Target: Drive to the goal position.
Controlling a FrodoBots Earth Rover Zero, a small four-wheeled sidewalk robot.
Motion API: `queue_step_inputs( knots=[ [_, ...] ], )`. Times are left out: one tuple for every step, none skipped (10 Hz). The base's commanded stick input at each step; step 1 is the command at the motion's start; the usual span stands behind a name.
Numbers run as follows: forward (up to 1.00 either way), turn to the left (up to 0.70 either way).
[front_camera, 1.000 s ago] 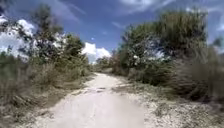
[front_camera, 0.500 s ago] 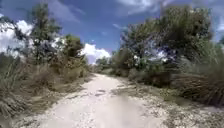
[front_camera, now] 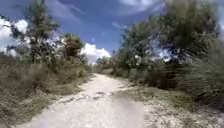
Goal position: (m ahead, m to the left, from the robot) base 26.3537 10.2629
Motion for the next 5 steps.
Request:
queue_step_inputs(
  knots=[
    [0.5, 0.0],
    [0.5, 0.0],
    [0.5, 0.0],
    [0.5, 0.0],
    [0.5, 0.0]
  ],
)
